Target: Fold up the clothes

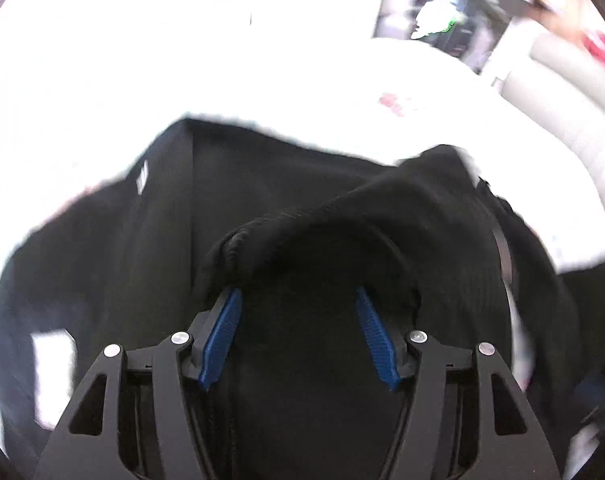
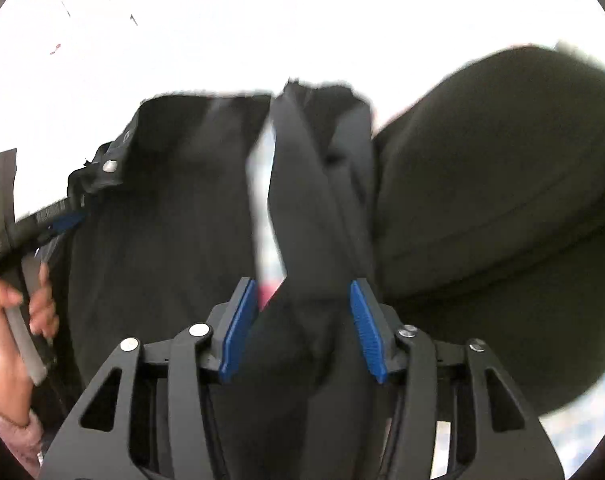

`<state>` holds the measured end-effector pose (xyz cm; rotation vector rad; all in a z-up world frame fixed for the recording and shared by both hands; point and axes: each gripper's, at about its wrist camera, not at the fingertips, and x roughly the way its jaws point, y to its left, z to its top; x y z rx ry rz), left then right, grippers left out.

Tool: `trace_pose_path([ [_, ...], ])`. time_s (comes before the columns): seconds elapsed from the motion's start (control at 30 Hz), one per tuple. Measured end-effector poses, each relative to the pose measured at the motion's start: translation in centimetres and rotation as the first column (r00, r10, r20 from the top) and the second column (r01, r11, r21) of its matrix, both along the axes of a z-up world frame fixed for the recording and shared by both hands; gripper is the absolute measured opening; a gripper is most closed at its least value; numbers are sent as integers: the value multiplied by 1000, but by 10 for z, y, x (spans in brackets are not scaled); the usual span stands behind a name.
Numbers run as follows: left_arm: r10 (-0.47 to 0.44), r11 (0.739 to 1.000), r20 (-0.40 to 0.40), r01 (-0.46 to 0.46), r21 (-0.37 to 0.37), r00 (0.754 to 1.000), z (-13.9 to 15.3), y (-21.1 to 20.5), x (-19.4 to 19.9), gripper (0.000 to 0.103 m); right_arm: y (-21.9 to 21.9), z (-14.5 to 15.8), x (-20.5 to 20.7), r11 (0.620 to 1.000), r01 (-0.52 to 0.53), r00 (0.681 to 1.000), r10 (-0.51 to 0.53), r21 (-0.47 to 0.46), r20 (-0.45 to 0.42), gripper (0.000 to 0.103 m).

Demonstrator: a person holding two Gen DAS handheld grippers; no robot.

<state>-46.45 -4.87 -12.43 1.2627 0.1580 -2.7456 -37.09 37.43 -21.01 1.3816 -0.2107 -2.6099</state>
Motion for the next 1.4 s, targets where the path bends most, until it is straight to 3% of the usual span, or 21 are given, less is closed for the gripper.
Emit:
trace_pose_path([
  [0.03,-42,998,-24,41,-39,999,5,7,9,63,-2,5,6,999,4,999,-3,32,-35,70],
  [0.1,-140,990,-32,140,11,990,12,12,29,68,-6,13,16,996,14,995,-5,93,-101,78],
  [0.27,-278,938,23,267,220,960,12,16,63,69,-4,-13,16,997,-22,1000,20,75,19,78],
  [0.33,-269,944,55,252,215,961,-2,8,74,69,-3,-19,24,995,-32,999,29,92,35,78],
  [0.4,-260,949,88,237,210,962,-16,1,85,69,-2,-24,27,976,-31,999,23,214,38,71],
  [0.47,-224,961,133,195,197,966,-27,-11,90,69,-2,-29,31,945,-29,999,17,326,39,53],
  [0.57,-157,973,119,133,187,980,-16,-43,73,69,-7,-7,34,961,4,1000,3,276,-26,55],
  [0.63,-151,970,106,126,208,983,-4,-63,53,70,-16,26,26,994,-50,995,58,96,-82,73],
  [0.73,-172,959,146,133,249,974,0,-69,11,76,-53,51,-18,966,-228,971,215,-126,-105,81],
  [0.83,-122,980,212,83,182,970,-15,-69,-28,76,-100,23,-98,950,-268,964,264,-163,-47,81],
  [0.9,-77,991,257,46,125,963,-33,-70,-50,76,-116,-17,-156,989,-145,989,145,-9,38,81],
  [0.97,-61,993,285,28,116,957,-50,-75,-64,76,-109,-51,-189,999,-33,995,31,24,99,81],
  [1.0,-68,993,293,35,115,954,-57,-76,-69,76,-105,-68,-198,999,-20,989,25,-40,147,80],
  [1.03,-80,992,298,48,113,951,-62,-76,-73,75,-102,-83,-206,995,-8,981,27,-100,191,70],
  [1.07,-113,990,294,83,111,949,-65,-72,-75,65,-105,-86,-204,991,-53,981,75,-120,179,61],
  [1.1,-149,986,292,122,109,945,-68,-67,-77,50,-109,-89,-201,987,-99,979,119,-129,163,35],
  [1.13,-201,978,296,177,106,934,-69,-57,-78,26,-115,-84,-195,990,-137,984,138,-18,108,18],
  [1.17,-251,968,281,236,88,926,-67,-45,-78,23,-111,-77,-191,988,-125,991,121,88,51,6],
  [1.27,-325,945,187,328,18,927,-52,-16,-80,20,-78,-59,-194,966,-13,998,28,257,-54,4],
  [1.37,-299,953,171,304,-5,939,-47,-4,-94,23,-19,-48,-206,985,100,995,-103,142,16,7],
  [1.4,-283,959,179,280,38,942,-48,-8,-97,23,-14,-43,-205,997,71,997,-72,28,36,9],
])
